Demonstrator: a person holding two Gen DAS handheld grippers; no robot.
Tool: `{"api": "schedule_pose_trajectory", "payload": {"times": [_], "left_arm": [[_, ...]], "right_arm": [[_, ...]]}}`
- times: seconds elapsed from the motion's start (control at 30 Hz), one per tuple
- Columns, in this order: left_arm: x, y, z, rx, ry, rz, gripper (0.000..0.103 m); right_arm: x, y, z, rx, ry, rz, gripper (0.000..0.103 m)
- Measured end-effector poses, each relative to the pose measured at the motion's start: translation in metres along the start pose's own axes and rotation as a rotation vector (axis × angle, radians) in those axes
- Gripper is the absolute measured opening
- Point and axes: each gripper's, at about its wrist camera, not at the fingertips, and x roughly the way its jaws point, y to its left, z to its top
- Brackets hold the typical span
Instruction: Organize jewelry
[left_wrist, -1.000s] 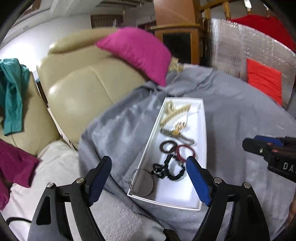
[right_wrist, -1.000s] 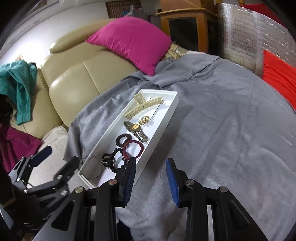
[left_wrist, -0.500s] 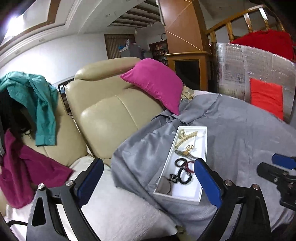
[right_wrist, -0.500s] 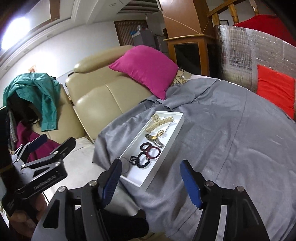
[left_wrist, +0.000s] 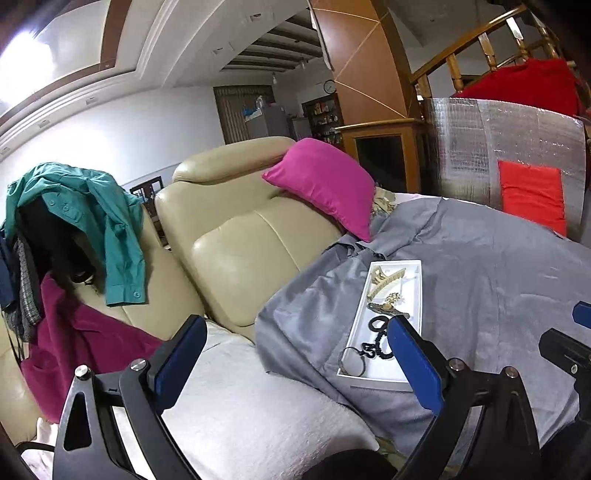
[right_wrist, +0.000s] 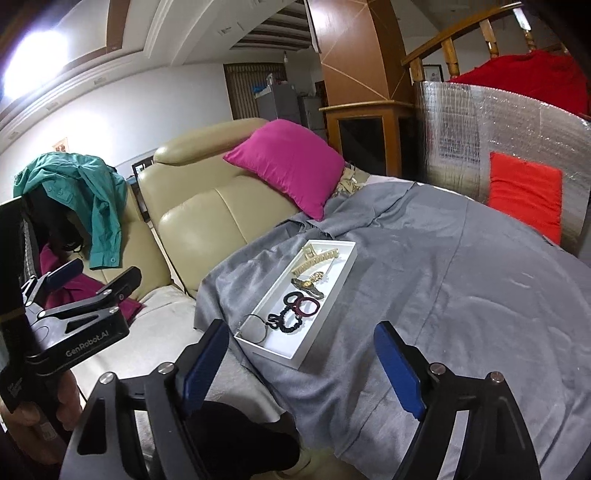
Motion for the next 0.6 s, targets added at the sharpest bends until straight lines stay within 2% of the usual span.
{"api": "schedule_pose_trajectory", "payload": {"times": [0.27,0.6], "left_arm": [[-0.024,0.011,-0.004,0.019,-0.029,0.032,0.098],[-0.032,0.028,-0.008,0.009,-0.029,0.053,0.098]], "right_arm": [[-0.016,0.021,-0.005,0.005,-0.004,-0.001,0.084],[-0.022,0.044,-0.006,-0.020,0.002,0.003,0.084]]}}
